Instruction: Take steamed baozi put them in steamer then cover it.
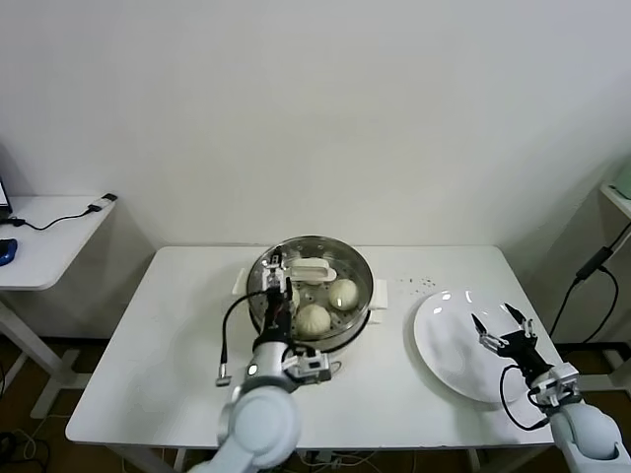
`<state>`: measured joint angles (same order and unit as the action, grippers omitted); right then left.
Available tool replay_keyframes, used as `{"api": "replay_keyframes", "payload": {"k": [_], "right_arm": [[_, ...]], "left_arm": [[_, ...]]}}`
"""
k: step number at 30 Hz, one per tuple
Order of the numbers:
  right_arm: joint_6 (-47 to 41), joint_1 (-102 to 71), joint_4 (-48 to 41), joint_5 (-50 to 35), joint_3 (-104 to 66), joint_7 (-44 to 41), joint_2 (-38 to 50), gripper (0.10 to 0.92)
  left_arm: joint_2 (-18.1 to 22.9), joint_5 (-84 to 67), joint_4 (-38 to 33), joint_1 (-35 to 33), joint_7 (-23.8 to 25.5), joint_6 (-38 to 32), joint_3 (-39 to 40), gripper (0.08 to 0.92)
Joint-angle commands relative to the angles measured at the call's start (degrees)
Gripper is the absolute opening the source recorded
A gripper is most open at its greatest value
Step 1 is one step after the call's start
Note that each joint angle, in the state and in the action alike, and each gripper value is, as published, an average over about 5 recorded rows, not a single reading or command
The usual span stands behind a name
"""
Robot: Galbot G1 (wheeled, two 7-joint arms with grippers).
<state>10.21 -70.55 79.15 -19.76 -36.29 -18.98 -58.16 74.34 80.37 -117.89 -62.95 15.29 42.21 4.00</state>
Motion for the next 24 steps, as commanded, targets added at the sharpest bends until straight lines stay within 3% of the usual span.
{"api": "replay_keyframes", "payload": {"k": [1,5,13,17,24], "right_arm": [[-3.43,-1.23,3.94,0.89,-0.52,0.82,-0.49,0.823],[-3.46,-2.35,6.62,-0.05,-0.84,1.43,-1.55,0.823],[-2.83,-4.28,10.99,0.3,-1.04,2.91,-4.27,0.823],[-2.94,-5.42,13.06,0.54,-0.99,2.96,-5.41,0.823],[-3.58,-6.92,14.42,0.83,-1.45,2.42,-6.7,0.823]], "left_arm": [[-7.04,-35.99,-9.18,-15.92,-21.51,-17.57,-16.9,0.823],[-5.74,-52.69,-8.7,-22.13,-24.03,-29.71,-28.7,0.823],[2.31,-80.73,-4.77,-29.47,-18.89,-43.22,-44.11,0.823],[4.94,-88.7,-1.62,-30.51,-17.05,-46.11,-46.87,0.823],[6.8,-90.13,2.32,-30.95,-16.99,-48.95,-46.75,0.823]]}}
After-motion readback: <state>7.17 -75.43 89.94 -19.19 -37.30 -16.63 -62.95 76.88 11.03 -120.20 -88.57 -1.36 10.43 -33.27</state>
